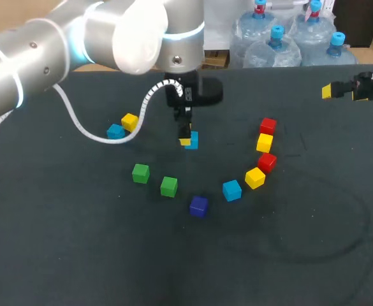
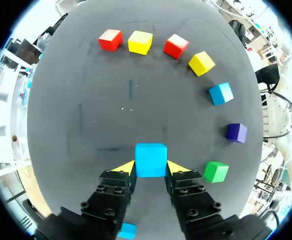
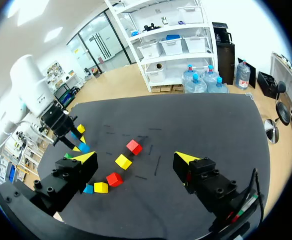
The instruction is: Place the blue cubes, place green cubes on the blue cubes, place the yellow cubes on the green cubes, then place the red cubes on the yellow cubes, and place purple cube on the red cubes.
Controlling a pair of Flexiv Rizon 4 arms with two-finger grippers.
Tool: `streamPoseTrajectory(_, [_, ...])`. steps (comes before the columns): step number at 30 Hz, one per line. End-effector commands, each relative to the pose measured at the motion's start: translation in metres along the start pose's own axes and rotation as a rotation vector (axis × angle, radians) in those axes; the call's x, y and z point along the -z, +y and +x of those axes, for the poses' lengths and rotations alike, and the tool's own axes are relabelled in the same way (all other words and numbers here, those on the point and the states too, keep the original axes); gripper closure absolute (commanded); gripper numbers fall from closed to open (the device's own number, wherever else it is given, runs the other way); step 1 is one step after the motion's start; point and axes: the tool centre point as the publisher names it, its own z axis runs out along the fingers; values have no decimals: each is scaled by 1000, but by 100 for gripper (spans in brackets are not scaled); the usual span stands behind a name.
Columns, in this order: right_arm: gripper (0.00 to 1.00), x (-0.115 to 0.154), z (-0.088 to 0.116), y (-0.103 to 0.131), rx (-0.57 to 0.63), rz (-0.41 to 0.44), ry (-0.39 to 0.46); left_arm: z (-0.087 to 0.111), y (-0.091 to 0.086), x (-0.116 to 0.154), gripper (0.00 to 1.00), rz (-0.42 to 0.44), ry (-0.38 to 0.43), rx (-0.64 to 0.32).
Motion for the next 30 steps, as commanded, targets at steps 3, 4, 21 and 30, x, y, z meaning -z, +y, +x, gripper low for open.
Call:
streamPoseTrajectory(3, [0,0,0,1,-1,4,-1,3,-13,-8,100,-28,1,20])
streamPoseTrajectory(4, [0,0,0,1,-1,4,-1,2,-14,-9,100,-27,-3,26])
streamPoseTrajectory(21, [0,0,0,1,-1,4,-1,-10,-8,-22,100,-38,-33,56])
streamPoseTrajectory(30, [0,0,0,1,-1,4,-1,-13,-4,-24,100,-30,-42,44])
